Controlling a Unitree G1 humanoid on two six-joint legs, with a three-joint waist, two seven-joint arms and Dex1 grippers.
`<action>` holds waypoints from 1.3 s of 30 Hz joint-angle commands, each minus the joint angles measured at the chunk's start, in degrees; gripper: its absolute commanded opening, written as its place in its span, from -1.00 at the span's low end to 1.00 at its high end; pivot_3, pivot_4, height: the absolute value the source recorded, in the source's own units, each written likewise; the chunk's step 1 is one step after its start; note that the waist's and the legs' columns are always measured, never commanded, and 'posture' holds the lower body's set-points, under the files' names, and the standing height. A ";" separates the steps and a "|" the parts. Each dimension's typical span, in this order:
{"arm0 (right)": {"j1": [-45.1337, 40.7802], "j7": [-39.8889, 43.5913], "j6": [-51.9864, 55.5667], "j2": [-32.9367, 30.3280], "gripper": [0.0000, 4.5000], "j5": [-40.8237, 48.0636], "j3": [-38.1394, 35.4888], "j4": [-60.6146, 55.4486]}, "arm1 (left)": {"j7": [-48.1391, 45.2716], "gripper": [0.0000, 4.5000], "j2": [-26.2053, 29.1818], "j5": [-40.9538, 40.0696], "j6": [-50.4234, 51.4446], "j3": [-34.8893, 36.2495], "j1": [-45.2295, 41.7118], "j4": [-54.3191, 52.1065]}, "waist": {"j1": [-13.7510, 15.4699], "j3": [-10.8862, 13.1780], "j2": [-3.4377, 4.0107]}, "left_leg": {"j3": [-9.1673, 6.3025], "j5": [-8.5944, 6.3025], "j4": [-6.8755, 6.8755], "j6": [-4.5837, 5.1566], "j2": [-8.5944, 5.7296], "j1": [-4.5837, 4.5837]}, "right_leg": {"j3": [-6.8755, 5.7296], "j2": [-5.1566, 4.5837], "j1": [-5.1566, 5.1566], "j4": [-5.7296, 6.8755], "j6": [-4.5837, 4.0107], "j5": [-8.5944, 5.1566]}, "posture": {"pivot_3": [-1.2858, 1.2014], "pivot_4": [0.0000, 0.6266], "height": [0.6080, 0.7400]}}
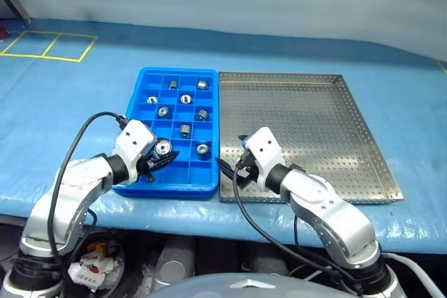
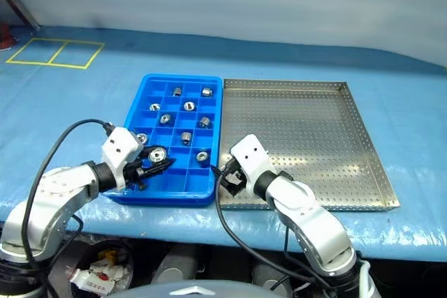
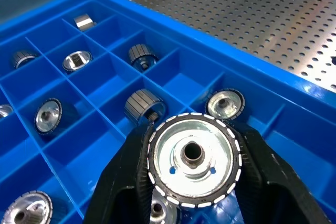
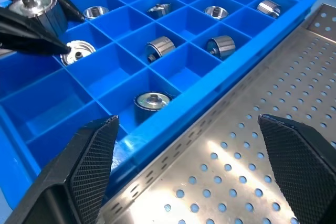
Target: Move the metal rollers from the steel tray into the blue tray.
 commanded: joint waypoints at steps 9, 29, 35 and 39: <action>0.34 0.26 -1.18 1.39 1.00 -0.49 0.08 -1.12 | -2.51 -0.23 2.81 -4.09 1.55 -4.53 -1.45 -1.28 | 0.14 0.01 0.01 | -0.06 0.00 -0.06 -0.01 -0.07 -0.04 | -0.18 -0.16 0.00 -0.04 -0.03 -0.03 | 0.27 -0.52 1.00; 5.99 -3.29 -0.83 0.07 1.00 -1.08 -7.97 -5.66 | 0.88 0.99 -2.10 -5.69 -2.07 -0.85 -8.73 5.23 | -0.67 0.01 0.01 | -0.17 0.01 -0.03 -0.03 -0.08 -0.09 | -0.30 -0.18 0.01 -0.04 -0.06 -0.05 | 0.20 -0.52 1.00; 7.20 -0.89 -3.44 -5.41 1.00 -2.35 -14.27 -2.67 | 8.05 0.99 -7.96 -0.54 -9.82 -1.68 -12.71 12.37 | -0.78 0.02 0.00 | -0.15 0.01 -0.03 -0.02 -0.14 -0.08 | -0.30 -0.20 0.05 -0.04 -0.05 -0.05 | 0.18 -0.52 1.00; 7.03 -1.46 -7.43 -5.36 1.00 -3.16 -18.67 1.07 | 11.06 0.99 -13.27 4.56 -22.75 -3.82 -14.68 18.65 | -0.76 0.01 0.00 | -0.17 0.03 -0.02 -0.04 -0.14 -0.08 | -0.33 -0.13 0.08 -0.02 -0.05 -0.05 | 0.17 -0.52 1.00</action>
